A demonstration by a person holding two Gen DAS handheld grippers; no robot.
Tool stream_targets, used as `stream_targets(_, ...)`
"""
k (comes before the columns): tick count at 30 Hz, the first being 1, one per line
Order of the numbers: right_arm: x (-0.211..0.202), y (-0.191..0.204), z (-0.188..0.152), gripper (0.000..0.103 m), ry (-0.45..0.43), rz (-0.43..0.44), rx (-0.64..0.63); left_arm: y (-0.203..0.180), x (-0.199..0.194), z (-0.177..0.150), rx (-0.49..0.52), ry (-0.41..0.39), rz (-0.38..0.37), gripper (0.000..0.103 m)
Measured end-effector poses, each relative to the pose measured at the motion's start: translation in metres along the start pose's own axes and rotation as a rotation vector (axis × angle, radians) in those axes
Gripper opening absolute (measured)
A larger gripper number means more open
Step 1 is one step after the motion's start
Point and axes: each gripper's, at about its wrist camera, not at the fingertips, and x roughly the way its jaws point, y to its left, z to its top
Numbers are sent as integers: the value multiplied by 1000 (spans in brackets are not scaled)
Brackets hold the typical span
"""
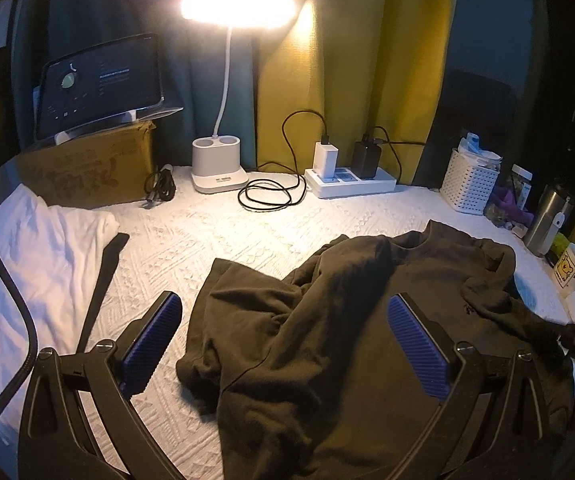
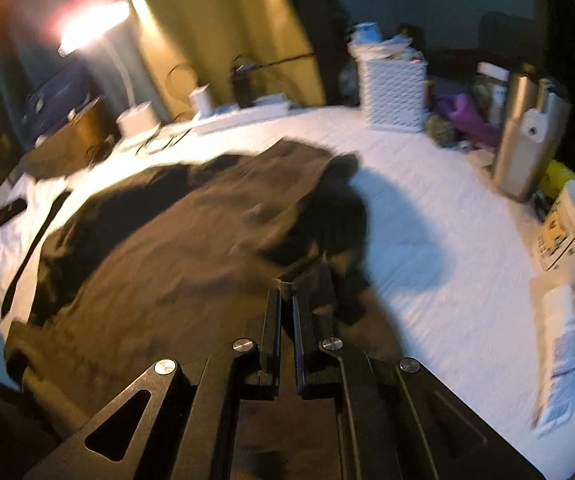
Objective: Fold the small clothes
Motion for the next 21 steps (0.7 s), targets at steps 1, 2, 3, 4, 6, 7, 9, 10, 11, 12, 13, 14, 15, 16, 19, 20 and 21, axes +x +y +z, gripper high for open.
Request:
stream_targets(1,3,5,-4,5,15,3,-6,2,-1,-2,0,1,-2,102)
stream_targets(2,7,10,-11,5,29,2,-8,4,-3,-4,1,2,-4,102)
stream_targets(3,12,14,-16,5,43,-1,-9,5,-3,-5,2,4,-5,102)
stream_targets(4,16,18,-21,5,58,-3,-9,7,-4,-7,4,8,-7,102)
stream_targets(6,22,26,-30,5,84,-20,-15,10,-6,-11,6,12,-9,102)
stream_targets(7,23,29,-32,5,93,-32,-18,12,-7,-13,5,14,-10,102)
stream_targets(9,25,32,-36,6,106,-56,-25,16,-8,-15,1,17,-13,102)
stream_targets(10,24,33,-36,7,107,-63,-26,18,-8,-16,-3,19,-14,102)
stream_targets(11,23,34,-35,8,113,-70,-29,20,-8,-16,-5,19,-15,102)
stream_targets(12,21,35,-35,13,117,-75,-36,21,-8,-17,-10,19,-17,102)
stream_targets(13,18,36,-34,31,121,-70,-43,23,-8,-18,-15,19,-20,102)
stream_targets(14,16,37,-33,48,122,-68,-45,24,-8,-18,-19,19,-22,102)
stream_targets(15,12,38,-33,85,114,-70,-46,25,-8,-18,-22,20,-23,102)
stream_targets(16,5,39,-31,91,91,-65,-48,26,-7,-19,-25,21,-24,102)
stream_targets(19,-7,39,-19,91,52,-30,-48,28,-5,-19,-33,24,-22,102)
stream_targets(20,-8,38,-13,91,31,-25,-46,29,-4,-19,-35,27,-23,102)
stream_targets(21,-7,37,-6,91,17,-17,-47,30,-3,-19,-37,29,-23,102)
